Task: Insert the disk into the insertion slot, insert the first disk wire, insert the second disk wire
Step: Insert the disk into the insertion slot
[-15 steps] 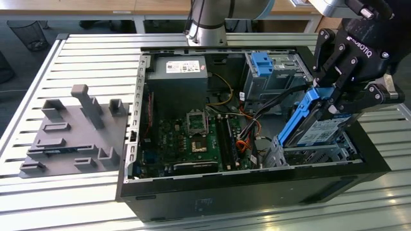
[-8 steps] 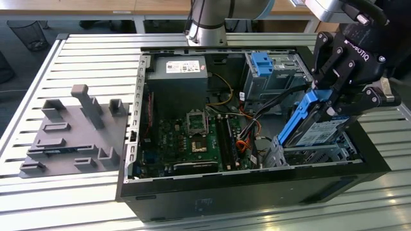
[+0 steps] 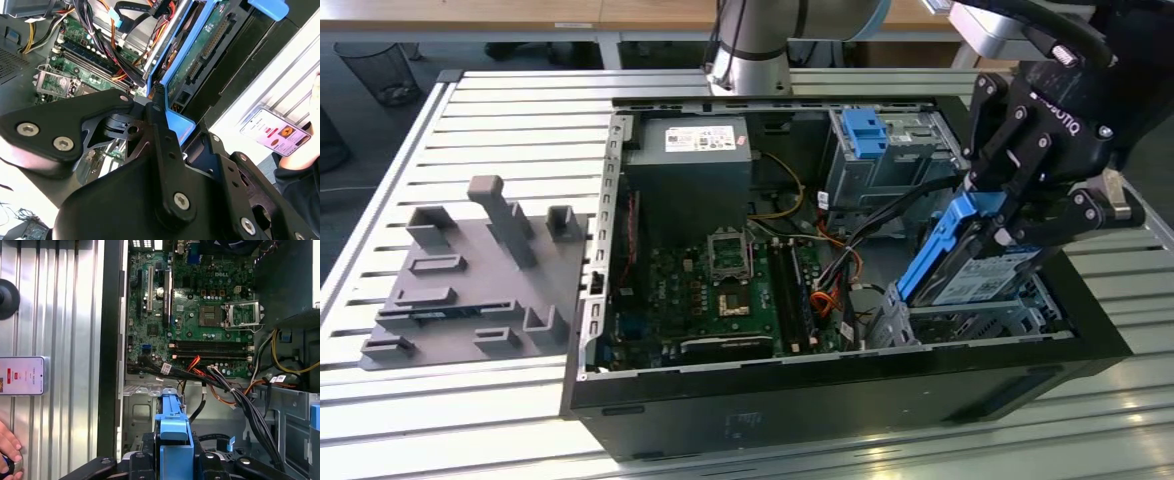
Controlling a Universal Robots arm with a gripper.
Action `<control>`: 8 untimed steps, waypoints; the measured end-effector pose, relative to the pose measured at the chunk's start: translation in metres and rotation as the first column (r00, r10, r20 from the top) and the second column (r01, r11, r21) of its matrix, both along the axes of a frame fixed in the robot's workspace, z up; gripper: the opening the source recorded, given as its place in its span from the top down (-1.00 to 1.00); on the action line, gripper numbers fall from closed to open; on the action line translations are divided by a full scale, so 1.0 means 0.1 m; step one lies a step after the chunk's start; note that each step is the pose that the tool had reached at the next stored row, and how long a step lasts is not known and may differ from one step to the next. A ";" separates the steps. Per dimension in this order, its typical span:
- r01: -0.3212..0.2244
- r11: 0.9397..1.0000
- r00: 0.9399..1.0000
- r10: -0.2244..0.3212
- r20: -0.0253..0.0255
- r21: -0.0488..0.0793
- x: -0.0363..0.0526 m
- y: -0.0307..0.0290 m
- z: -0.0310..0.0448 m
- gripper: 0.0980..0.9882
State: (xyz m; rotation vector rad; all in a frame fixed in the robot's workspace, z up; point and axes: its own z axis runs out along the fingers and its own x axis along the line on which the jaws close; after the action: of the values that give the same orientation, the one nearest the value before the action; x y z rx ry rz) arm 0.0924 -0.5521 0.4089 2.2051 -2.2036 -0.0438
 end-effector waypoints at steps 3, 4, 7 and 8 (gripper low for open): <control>0.000 1.000 1.000 0.000 0.000 0.001 0.000 0.000 -0.022 0.40; 0.000 1.000 1.000 0.000 0.000 0.001 0.000 0.000 -0.029 0.40; 0.000 1.000 1.000 0.000 0.000 0.001 0.000 0.000 -0.052 0.40; 0.000 1.000 1.000 0.000 0.000 0.002 0.000 0.000 -0.059 0.40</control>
State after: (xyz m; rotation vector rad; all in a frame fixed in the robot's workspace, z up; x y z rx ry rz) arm 0.0924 -0.5521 0.4029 2.2060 -2.2045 -0.0458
